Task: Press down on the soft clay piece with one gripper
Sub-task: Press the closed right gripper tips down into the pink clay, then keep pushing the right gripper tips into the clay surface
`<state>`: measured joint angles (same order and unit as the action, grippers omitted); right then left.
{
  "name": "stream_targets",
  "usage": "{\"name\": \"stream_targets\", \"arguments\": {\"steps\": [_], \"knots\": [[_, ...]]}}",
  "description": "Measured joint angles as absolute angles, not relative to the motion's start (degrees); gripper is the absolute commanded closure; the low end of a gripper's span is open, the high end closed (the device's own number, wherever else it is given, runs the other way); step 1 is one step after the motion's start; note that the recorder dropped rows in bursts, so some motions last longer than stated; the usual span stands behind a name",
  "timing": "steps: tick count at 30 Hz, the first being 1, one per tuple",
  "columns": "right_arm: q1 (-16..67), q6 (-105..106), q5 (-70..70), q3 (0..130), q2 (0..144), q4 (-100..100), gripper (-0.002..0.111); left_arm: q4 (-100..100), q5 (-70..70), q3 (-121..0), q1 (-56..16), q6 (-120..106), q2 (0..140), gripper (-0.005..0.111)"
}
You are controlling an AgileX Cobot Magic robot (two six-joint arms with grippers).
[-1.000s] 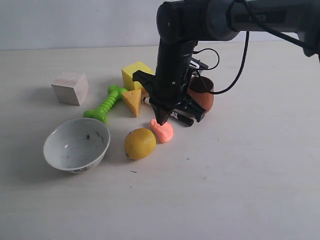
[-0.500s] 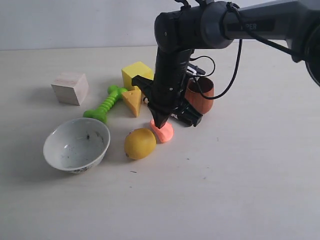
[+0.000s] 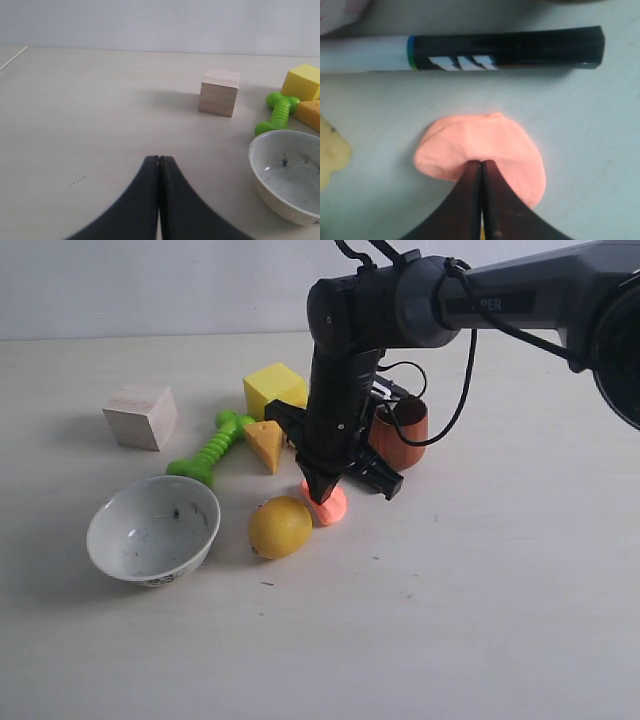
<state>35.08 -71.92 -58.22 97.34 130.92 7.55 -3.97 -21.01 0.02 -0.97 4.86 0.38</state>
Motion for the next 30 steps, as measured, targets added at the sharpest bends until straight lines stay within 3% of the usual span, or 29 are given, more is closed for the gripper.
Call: {"name": "stream_targets", "arguments": {"steps": [30], "knots": [[35.1, -68.3, -60.3, 98.7, 133.1, 9.0, 0.108, -4.0, -21.0, 0.0, -1.0, 4.9, 0.4, 0.107]]}}
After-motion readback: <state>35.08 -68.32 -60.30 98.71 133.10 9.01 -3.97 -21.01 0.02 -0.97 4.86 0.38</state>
